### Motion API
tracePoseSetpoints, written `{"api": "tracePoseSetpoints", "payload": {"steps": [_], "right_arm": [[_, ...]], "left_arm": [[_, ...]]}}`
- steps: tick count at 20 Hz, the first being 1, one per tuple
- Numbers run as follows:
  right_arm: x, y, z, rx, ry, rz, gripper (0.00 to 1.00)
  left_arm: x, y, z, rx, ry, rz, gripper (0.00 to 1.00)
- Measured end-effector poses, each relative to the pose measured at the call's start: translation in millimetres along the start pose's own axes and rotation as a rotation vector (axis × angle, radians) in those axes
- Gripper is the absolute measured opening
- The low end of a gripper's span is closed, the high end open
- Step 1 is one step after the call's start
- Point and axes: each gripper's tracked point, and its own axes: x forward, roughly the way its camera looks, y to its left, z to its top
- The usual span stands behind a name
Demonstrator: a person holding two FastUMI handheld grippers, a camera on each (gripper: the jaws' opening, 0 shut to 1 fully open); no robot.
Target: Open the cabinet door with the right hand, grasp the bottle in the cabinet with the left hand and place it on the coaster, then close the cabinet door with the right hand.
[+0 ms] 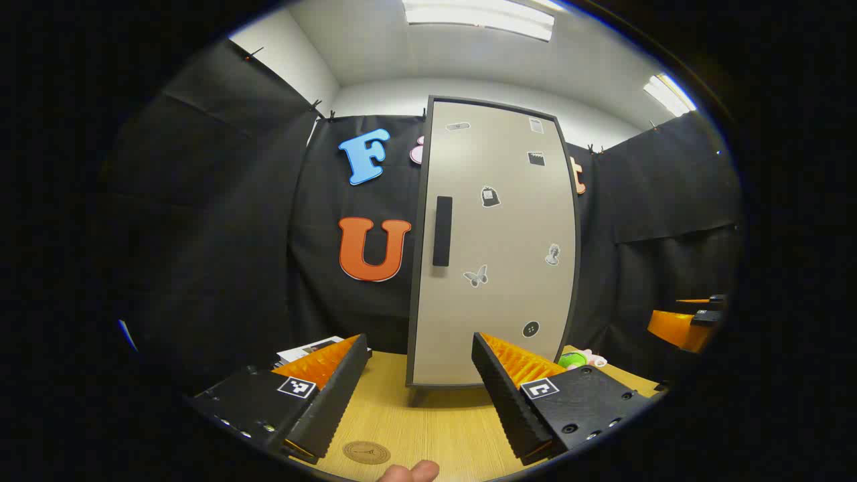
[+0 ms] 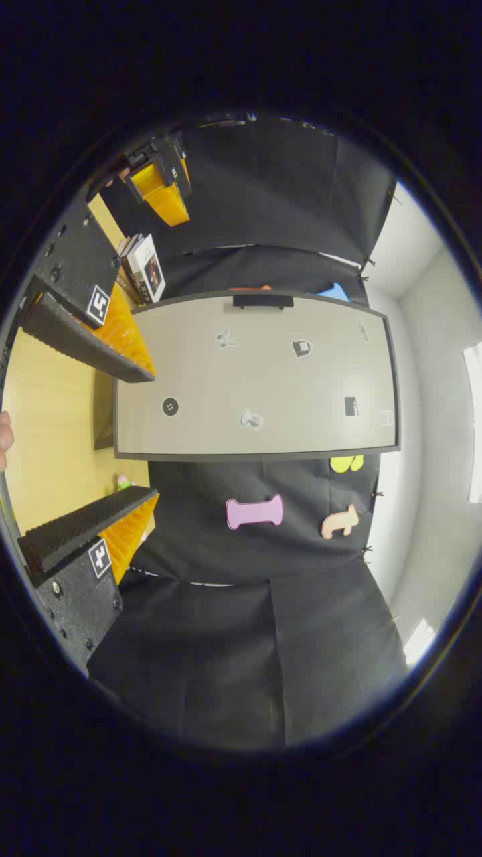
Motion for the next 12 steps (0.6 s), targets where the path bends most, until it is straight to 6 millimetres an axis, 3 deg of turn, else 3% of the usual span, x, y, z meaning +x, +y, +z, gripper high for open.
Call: {"api": "tracePoseSetpoints", "payload": {"steps": [1,12], "right_arm": [[0,2,1,0.003,-0.001,0.003,0.98],[-7,-5,0,0.011,-0.008,-0.018,1.00]], "left_arm": [[-1,0,1,-0.002,-0.002,-0.001,0.95],[-5,-11,5,0.008,-0.021,-0.028,0.95]]}}
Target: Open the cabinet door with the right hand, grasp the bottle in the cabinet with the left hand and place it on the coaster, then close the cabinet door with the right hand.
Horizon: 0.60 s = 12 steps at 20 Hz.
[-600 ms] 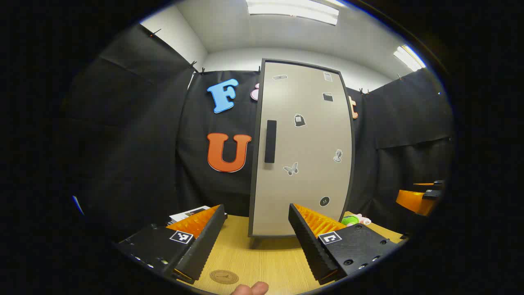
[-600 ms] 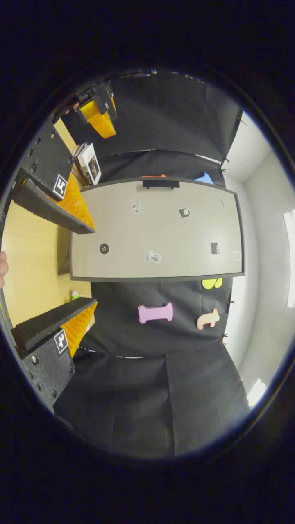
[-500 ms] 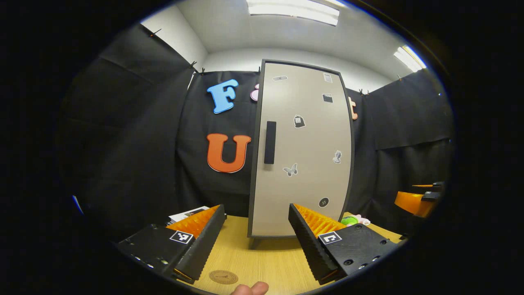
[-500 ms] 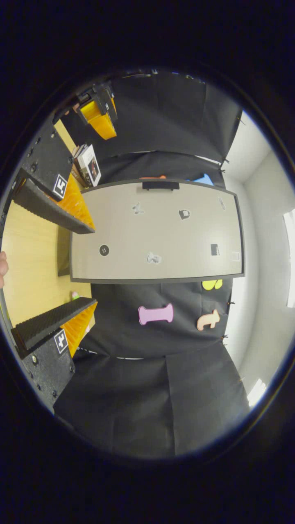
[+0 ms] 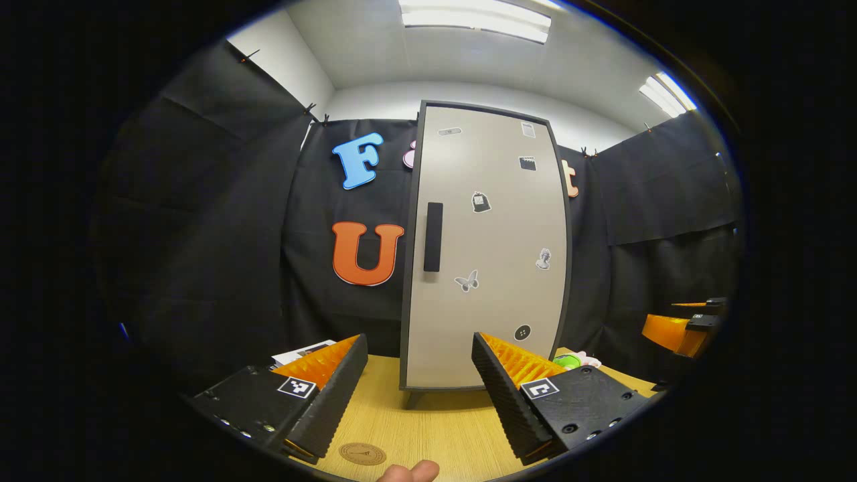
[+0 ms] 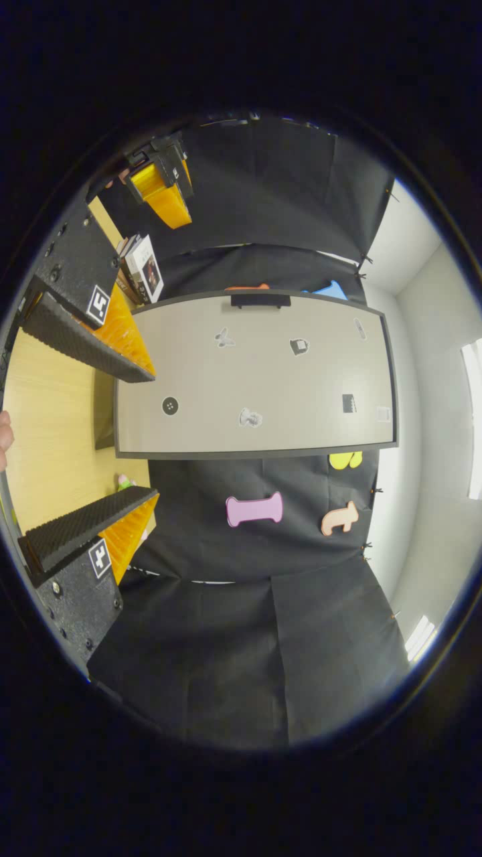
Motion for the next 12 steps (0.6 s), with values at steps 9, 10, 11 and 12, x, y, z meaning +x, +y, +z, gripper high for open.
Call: {"api": "tracePoseSetpoints", "payload": {"steps": [9,10,11,12], "right_arm": [[-6.2,1.0,0.9,0.000,-0.002,-0.001,1.00],[-6.1,1.1,0.3,0.001,-0.003,-0.002,0.98],[-6.6,0.6,2.1,0.002,-0.005,-0.002,1.00],[-6.5,0.7,2.8,0.004,-0.007,-0.002,0.98]], "left_arm": [[-4.1,-1.0,0.4,0.003,0.001,-0.001,0.95],[-4.0,-0.8,1.1,0.004,-0.001,0.000,0.95],[-5.1,-0.6,1.9,0.005,-0.004,0.000,0.95],[-6.1,-0.5,2.8,0.007,-0.006,0.001,0.95]]}}
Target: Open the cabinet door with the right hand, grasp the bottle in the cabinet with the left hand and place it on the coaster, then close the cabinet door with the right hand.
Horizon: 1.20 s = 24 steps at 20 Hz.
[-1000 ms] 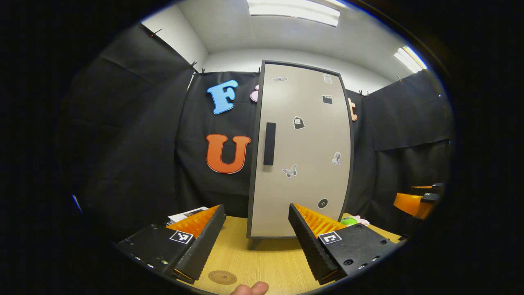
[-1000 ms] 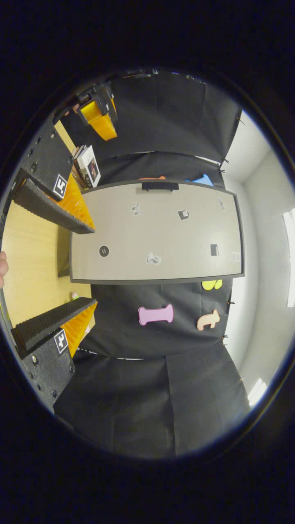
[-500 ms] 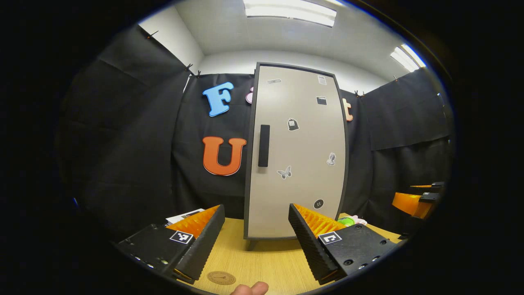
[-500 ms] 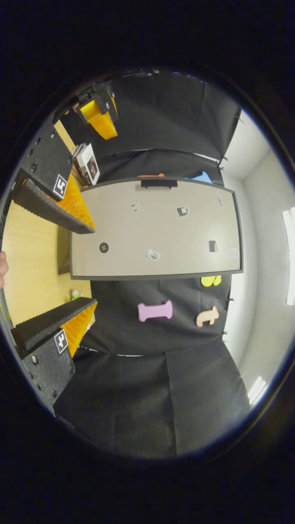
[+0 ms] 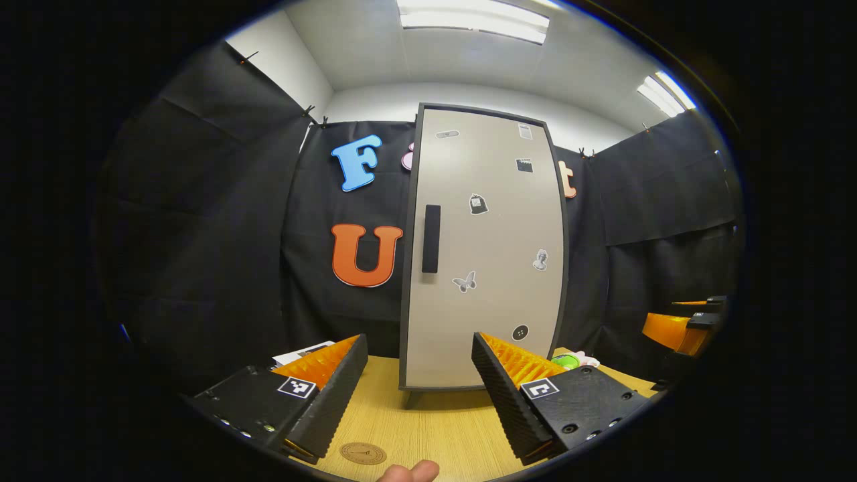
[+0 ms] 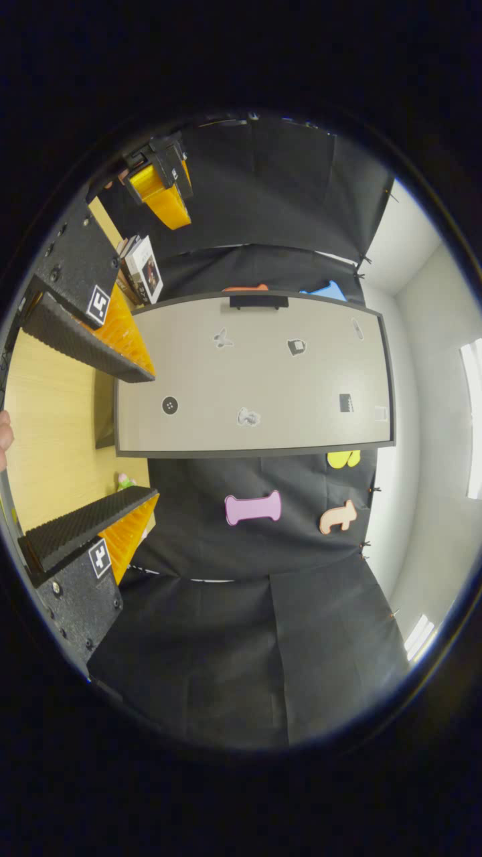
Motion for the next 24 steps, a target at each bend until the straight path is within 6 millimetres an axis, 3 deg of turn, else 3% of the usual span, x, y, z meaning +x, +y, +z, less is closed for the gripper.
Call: {"api": "tracePoseSetpoints", "payload": {"steps": [14,17,21,24], "right_arm": [[7,10,4,-0.010,-0.002,0.035,1.00],[20,23,12,-0.027,-0.017,0.068,1.00],[41,56,13,-0.007,0.000,0.158,1.00],[63,80,29,-0.019,-0.025,0.208,0.98]], "left_arm": [[-8,2,0,0.013,-0.004,0.006,0.95],[-11,2,-1,0.017,-0.005,0.005,0.95],[-15,6,-3,0.028,-0.004,0.015,0.95],[-18,8,-5,0.028,0.000,0.020,0.95]]}}
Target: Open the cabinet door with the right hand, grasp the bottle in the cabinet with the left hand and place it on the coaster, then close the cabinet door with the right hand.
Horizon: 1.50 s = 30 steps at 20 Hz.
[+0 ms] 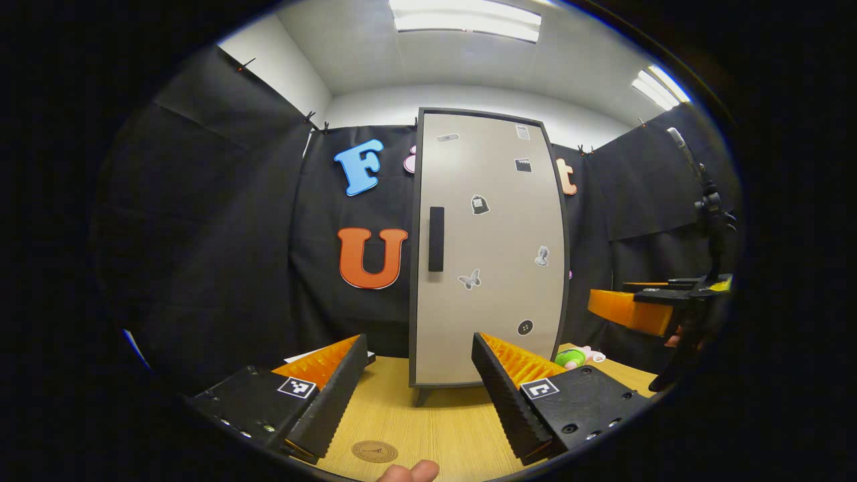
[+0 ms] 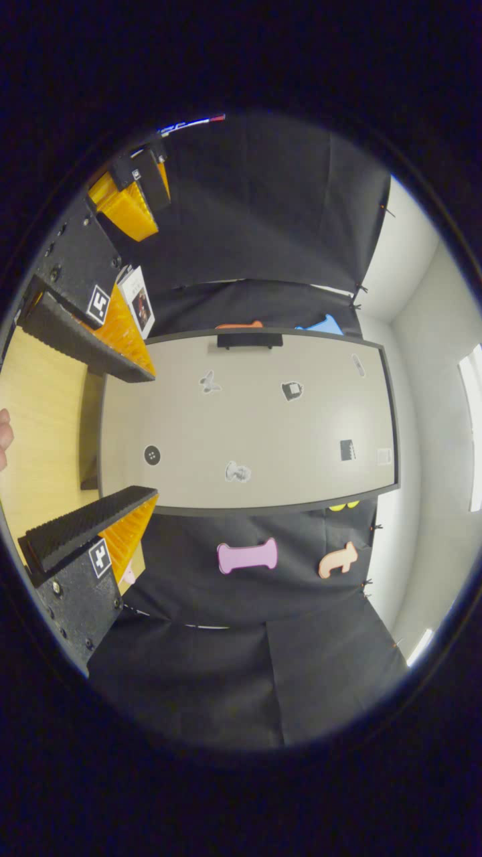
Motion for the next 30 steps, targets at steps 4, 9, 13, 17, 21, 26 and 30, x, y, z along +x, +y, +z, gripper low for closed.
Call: {"api": "tracePoseSetpoints", "payload": {"steps": [4,9,13,17,21,26,30], "right_arm": [[34,31,22,-0.013,-0.038,0.064,0.99],[61,63,39,-0.025,-0.078,0.114,1.00],[92,87,46,-0.009,-0.073,0.135,1.00],[141,106,56,-0.020,-0.065,0.142,1.00],[182,126,62,-0.019,-0.052,0.152,1.00],[219,151,67,-0.051,-0.043,0.158,1.00],[240,162,67,-0.045,-0.026,0.152,1.00]], "left_arm": [[-6,1,-6,-0.006,0.019,0.005,0.95],[-6,7,-9,-0.021,0.023,0.012,0.95],[-8,8,-7,-0.017,0.017,0.008,0.95],[-10,8,-9,-0.019,0.022,0.000,0.95],[-12,16,-12,-0.021,0.029,0.006,0.95],[-10,27,-16,-0.020,0.043,0.020,0.95],[-7,34,-16,-0.018,0.042,0.027,0.95]]}}
